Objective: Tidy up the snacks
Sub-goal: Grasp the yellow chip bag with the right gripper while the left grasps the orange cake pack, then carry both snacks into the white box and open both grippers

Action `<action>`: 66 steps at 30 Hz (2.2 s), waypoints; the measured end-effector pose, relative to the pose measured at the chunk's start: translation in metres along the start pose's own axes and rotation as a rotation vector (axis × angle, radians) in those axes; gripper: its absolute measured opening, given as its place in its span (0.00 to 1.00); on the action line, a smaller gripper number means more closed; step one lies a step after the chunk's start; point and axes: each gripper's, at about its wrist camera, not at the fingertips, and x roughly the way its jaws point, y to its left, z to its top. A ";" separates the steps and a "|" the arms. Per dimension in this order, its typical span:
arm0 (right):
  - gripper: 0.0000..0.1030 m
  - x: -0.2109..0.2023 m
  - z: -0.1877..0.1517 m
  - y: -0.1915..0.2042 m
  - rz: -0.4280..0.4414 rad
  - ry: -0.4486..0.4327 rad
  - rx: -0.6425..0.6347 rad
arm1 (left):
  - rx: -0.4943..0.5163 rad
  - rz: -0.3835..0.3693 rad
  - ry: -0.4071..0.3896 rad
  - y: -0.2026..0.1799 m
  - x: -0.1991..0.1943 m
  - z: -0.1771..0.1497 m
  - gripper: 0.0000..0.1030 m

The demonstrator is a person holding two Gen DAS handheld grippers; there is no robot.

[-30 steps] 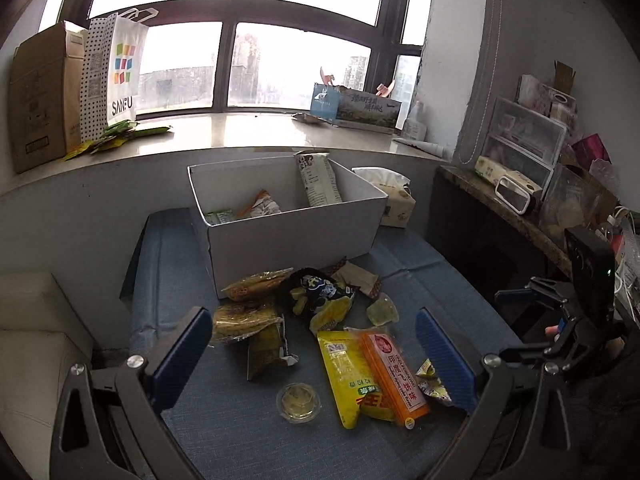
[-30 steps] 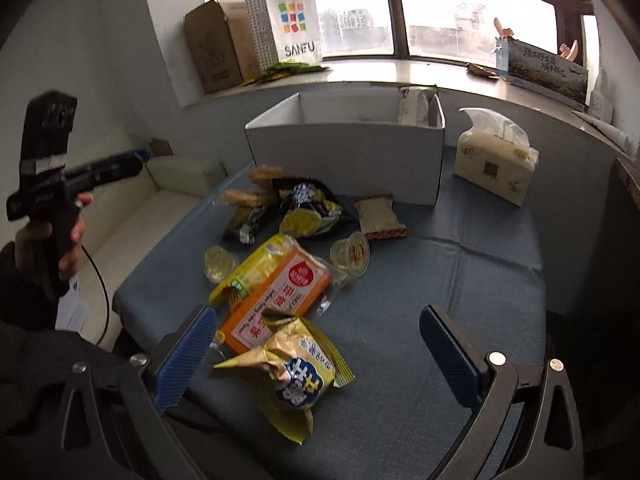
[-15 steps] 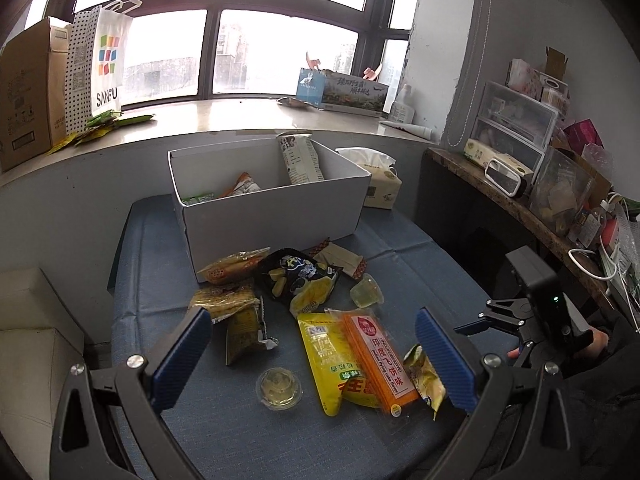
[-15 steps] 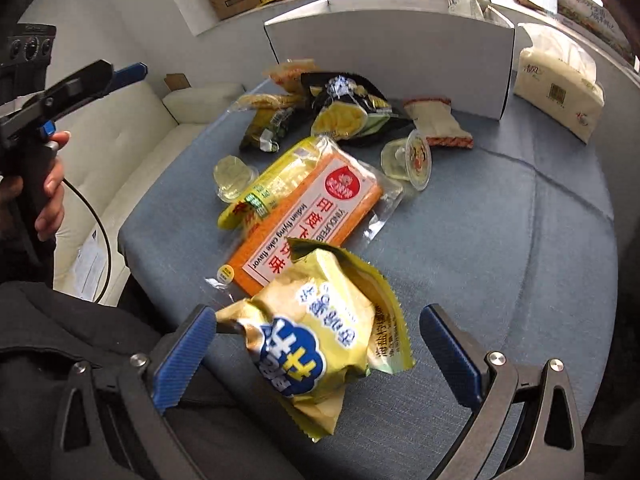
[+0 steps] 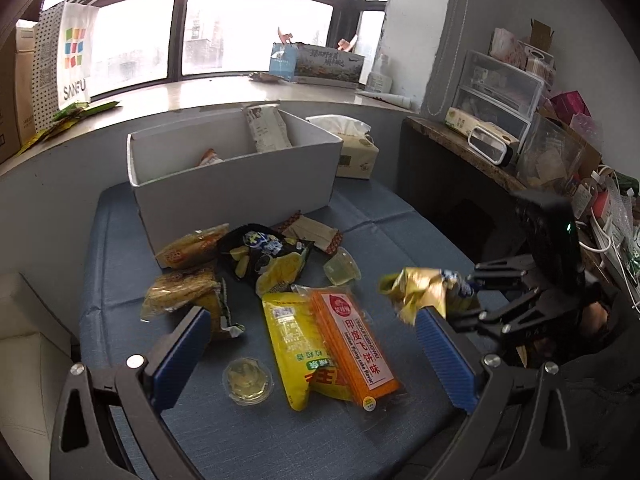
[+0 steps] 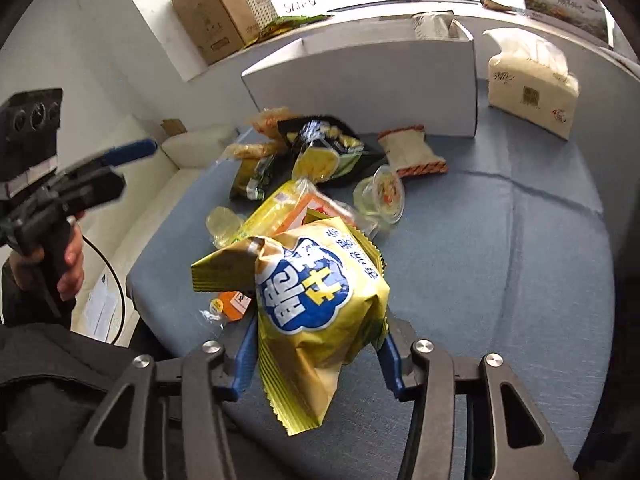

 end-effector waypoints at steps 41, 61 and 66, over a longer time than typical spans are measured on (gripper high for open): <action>0.53 -0.072 0.038 -0.002 -0.083 -0.259 0.024 | -0.095 -0.005 -0.116 0.003 -0.032 0.041 0.58; 0.54 0.063 0.286 -0.046 -0.106 -0.199 0.116 | -0.296 0.132 -0.071 0.183 0.106 0.206 0.60; 1.00 0.084 0.290 -0.062 -0.111 -0.170 0.182 | -0.338 0.199 -0.011 0.200 0.123 0.202 1.00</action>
